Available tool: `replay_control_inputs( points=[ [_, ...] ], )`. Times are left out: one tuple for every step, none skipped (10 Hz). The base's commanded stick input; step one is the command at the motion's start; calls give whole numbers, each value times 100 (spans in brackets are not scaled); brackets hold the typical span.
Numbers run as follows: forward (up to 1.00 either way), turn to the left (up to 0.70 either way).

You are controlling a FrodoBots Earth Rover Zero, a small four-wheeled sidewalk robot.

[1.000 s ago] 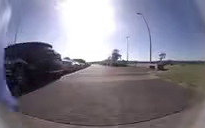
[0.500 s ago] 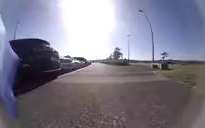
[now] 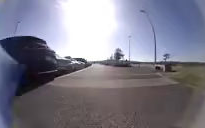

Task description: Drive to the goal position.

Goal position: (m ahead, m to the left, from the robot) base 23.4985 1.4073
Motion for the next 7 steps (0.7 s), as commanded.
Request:
replay_control_inputs(
  points=[
    [100,0],
    [100,0],
    [100,0],
    [100,0],
    [100,0],
    [100,0],
    [100,0]
  ],
)
